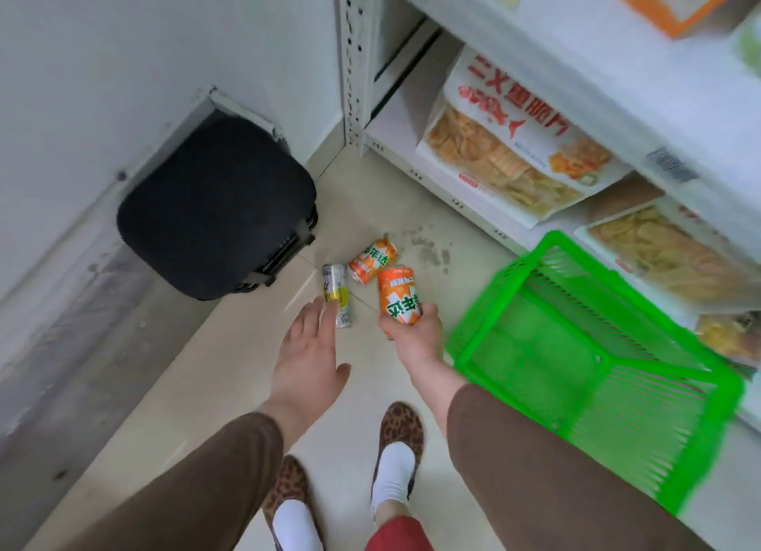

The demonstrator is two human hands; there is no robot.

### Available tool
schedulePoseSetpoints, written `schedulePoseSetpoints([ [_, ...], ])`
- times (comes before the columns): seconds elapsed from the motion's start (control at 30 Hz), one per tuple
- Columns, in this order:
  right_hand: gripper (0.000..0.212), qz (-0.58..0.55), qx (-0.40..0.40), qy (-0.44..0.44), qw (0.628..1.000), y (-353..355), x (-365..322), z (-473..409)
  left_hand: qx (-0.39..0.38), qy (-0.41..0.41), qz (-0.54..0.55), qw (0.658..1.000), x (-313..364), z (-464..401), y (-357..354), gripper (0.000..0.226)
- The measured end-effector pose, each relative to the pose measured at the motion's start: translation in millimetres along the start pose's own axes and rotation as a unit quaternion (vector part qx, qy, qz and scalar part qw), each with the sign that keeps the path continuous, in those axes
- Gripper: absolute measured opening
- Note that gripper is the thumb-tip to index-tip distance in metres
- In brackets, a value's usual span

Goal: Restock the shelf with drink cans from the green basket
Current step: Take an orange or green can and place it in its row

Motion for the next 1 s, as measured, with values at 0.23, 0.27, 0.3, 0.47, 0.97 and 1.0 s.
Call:
schedulePoseSetpoints([
  [0.23,0.065,-0.009,0.093,0.188,0.978,190.9,-116.1,148.2,0.062,-0.110,0.017,0.992,146.2,78.3,163.4,0.094],
  [0.27,0.067,-0.015,0.101,0.213,0.972,216.7,-130.5,170.4,0.075,-0.131,0.017,0.988,167.7,89.9,185.9,0.093],
  [0.3,0.069,-0.023,0.105,0.236,0.966,240.5,-143.8,192.6,0.090,-0.152,0.019,0.984,188.4,101.8,208.2,0.093],
  [0.47,0.074,-0.064,0.135,0.303,0.941,345.7,-185.4,295.5,0.124,-0.240,-0.001,0.963,281.2,164.5,291.8,0.099],
  [0.97,0.070,-0.020,0.277,0.337,0.900,615.1,-161.5,417.0,0.136,-0.454,-0.085,0.877,527.3,246.2,330.0,0.095],
  [1.0,0.072,-0.011,0.280,0.336,0.899,632.5,-155.8,415.7,0.137,-0.465,-0.091,0.870,543.6,248.8,323.3,0.093],
])
Point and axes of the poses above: each hand's wrist, its own z-axis away from the middle knuckle, its own y-axis out of the back of the hand, x = y × z, the point moved 1 cm from there along -z, towards the middle knuckle, and after that the axes turned 12 degrees about z, right-handed, at the moved point
